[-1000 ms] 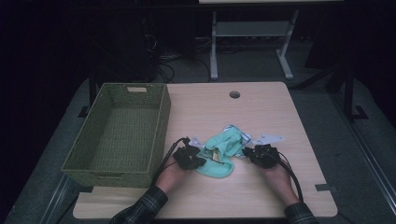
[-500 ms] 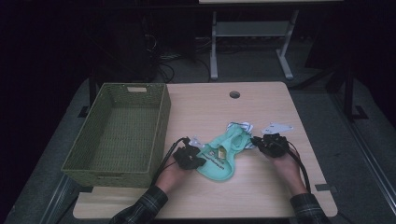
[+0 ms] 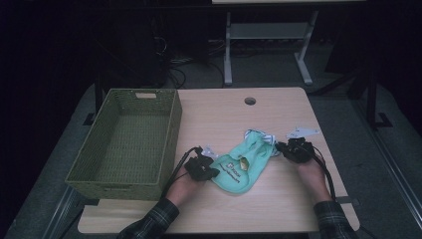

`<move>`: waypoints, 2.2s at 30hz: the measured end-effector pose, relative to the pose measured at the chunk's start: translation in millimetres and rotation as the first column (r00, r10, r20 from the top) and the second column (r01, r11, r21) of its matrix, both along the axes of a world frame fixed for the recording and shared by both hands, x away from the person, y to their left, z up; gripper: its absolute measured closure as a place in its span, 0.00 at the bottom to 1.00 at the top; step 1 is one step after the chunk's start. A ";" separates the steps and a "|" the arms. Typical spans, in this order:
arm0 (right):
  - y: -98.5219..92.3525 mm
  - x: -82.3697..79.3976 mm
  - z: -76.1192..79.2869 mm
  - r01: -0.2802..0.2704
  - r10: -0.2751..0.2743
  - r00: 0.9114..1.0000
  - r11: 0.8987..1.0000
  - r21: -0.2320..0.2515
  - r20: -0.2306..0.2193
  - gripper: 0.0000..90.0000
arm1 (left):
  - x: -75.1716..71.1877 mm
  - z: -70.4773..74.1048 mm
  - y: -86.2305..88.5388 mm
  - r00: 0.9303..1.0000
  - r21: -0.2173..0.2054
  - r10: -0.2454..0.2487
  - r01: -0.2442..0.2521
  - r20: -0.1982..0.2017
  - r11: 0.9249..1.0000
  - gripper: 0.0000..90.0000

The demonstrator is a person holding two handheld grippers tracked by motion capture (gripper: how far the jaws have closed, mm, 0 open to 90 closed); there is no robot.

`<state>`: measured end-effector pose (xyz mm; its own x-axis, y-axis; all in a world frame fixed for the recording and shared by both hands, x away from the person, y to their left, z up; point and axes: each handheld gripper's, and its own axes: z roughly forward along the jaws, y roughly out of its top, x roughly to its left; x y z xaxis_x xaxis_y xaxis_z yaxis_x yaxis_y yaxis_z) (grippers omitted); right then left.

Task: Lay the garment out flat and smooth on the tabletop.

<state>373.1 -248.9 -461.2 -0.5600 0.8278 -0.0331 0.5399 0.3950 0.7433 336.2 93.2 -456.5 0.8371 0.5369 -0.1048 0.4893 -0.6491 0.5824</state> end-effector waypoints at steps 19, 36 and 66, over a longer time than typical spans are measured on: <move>15.1 -45.0 18.0 -0.116 0.124 0.991 0.983 0.141 -0.045 0.99 | -0.3 0.1 -0.8 1.000 0.004 0.000 0.000 0.005 1.000 0.99; 71.9 -78.5 -2.5 -0.244 0.257 0.961 0.962 0.121 -0.107 1.00 | 0.9 0.3 -0.8 1.000 -0.009 0.005 -0.005 -0.023 1.000 0.99; 80.3 -82.7 -9.9 -0.273 0.281 0.953 0.958 0.082 -0.112 1.00 | 72.1 23.9 -49.9 0.999 -0.096 -0.006 0.011 0.049 0.995 0.79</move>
